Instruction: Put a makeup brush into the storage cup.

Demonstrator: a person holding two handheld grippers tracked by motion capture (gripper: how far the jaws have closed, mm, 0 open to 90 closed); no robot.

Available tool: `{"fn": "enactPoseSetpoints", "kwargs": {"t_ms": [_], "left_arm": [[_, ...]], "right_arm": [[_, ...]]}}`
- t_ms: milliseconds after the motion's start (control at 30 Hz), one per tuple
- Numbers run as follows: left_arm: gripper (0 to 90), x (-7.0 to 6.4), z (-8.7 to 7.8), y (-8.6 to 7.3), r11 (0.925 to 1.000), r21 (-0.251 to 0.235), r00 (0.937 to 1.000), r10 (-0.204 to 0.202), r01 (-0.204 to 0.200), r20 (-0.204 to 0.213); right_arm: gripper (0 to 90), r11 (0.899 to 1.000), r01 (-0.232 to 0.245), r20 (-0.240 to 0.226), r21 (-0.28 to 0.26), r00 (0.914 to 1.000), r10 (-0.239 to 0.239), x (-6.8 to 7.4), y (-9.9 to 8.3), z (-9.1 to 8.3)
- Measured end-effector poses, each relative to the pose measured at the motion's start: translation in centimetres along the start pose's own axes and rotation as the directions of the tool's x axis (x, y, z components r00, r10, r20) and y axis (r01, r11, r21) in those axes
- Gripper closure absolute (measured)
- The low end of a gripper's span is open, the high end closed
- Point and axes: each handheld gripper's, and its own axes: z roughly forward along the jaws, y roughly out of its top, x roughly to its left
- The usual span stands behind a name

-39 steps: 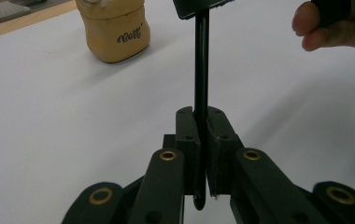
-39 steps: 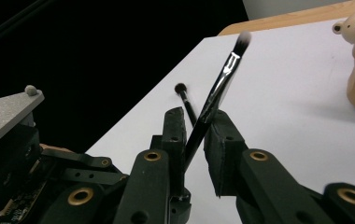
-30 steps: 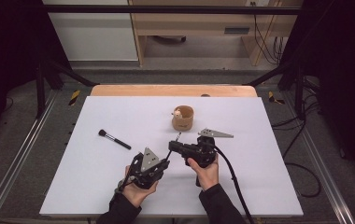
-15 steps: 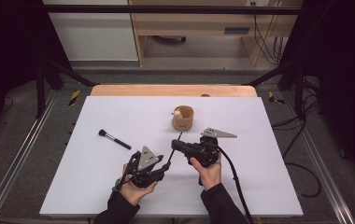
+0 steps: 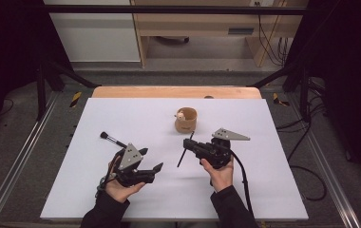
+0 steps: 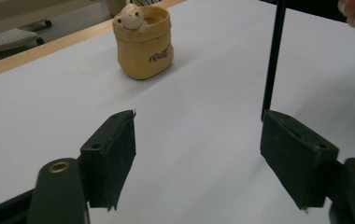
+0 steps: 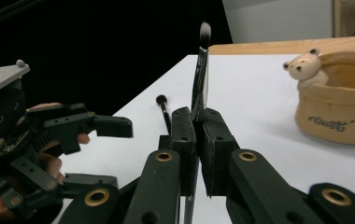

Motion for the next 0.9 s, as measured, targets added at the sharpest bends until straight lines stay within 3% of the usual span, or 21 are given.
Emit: {"fn": "enactPoseSetpoints", "kwargs": {"t_ms": [400,900], "left_arm": [[11.2,2.0,-2.2,-0.7,0.9998,-0.022,0.9991,0.0,-0.001,-0.043],[9.9,4.8,-5.4,-2.3,0.9966,-0.065,0.9953,-0.055,0.05,-0.08]], "right_arm": [[85.7,0.999,0.05,0.053,-0.012,0.9973,-0.05,-0.4,0.3,-1.4],[85.6,0.995,0.099,0.111,-0.023,0.9891,-0.096,-0.6,1.5,-2.1]]}}
